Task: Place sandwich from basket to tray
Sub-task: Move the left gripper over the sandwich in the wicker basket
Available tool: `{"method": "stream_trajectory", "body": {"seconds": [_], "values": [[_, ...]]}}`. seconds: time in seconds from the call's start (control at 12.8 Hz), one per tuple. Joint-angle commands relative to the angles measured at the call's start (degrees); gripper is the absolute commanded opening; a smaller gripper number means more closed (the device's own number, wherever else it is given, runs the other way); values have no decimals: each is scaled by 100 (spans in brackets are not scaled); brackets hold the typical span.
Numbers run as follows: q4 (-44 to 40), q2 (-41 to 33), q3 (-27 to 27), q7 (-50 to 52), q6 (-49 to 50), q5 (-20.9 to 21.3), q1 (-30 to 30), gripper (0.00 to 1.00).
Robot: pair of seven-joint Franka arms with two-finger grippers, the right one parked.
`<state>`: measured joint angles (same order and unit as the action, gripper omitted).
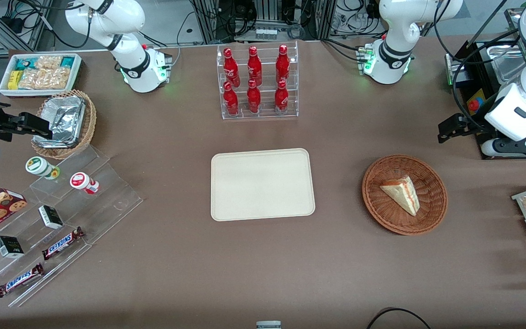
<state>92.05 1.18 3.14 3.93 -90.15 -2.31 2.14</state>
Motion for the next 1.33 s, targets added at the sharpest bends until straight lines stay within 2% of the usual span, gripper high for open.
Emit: {"method": "stream_trajectory", "body": {"seconds": [0.0, 0.39, 0.78, 1.1, 1.25], "values": [[-161, 22, -6, -68, 190, 151, 6, 100], [75, 461, 3, 361, -107, 178, -29, 100], [1761, 523, 12, 2056, -2451, 178, 14, 100], [2834, 471, 12, 3102, -3709, 169, 14, 100], [3265, 436, 12, 3254, -4184, 169, 23, 100]]}}
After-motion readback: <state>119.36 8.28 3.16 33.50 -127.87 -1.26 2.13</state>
